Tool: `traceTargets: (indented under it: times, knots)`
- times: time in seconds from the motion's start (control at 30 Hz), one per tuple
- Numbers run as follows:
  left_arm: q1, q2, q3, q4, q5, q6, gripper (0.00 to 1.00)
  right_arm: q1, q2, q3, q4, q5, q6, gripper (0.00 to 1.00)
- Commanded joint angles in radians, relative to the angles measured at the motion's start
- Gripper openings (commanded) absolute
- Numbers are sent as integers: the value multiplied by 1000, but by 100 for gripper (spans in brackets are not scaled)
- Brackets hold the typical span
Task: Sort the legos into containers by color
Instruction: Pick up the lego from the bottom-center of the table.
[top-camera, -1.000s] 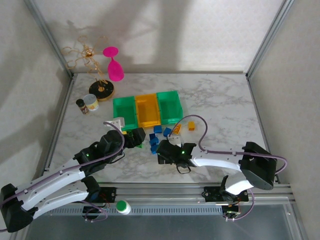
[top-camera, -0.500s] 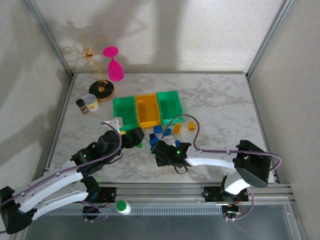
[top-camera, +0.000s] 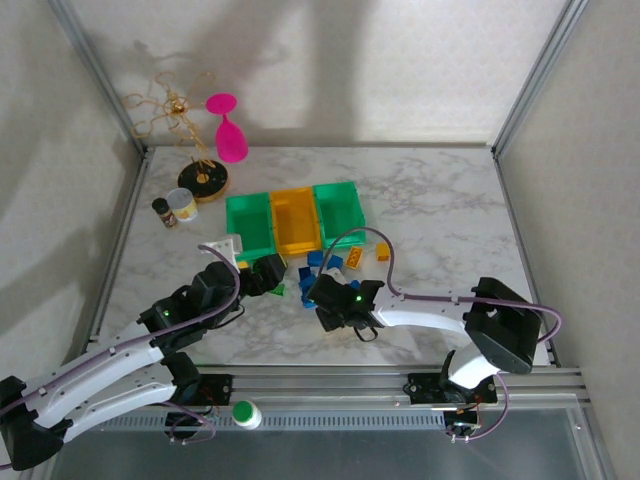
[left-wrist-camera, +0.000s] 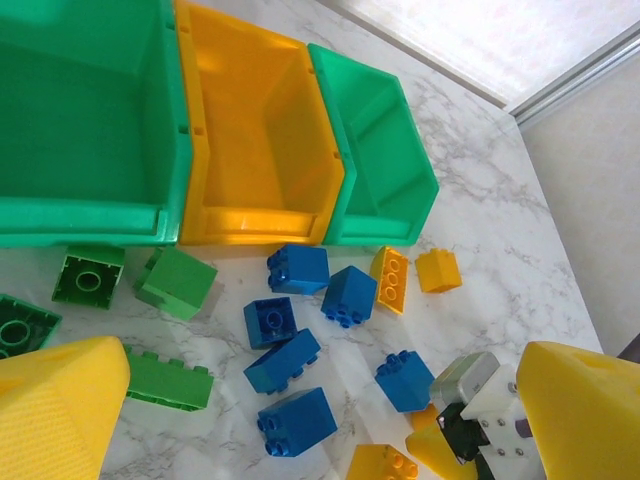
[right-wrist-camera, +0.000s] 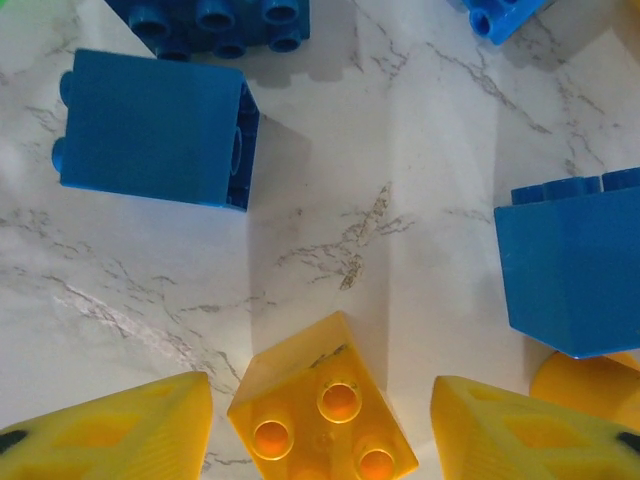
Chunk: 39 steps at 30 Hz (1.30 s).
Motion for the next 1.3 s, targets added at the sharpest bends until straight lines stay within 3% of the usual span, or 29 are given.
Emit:
traceTargets:
  times: [0.0,0.67,0.93,1.27]
  knots:
    - [-7,-8,27,-33,-27,-7,99,-6,16,-10,2,-2,-41,56]
    - [-7,4,27,-22,-27,-5,99,-6,28,3,-18,-1,-34,28]
    - [-6,-1,70,-40,-58,33,99,-20,-17,87,-50,3,-10,28]
    - [41,-3,156,-75,-143,113,99,-120,16,303,-45,37,-24,28]
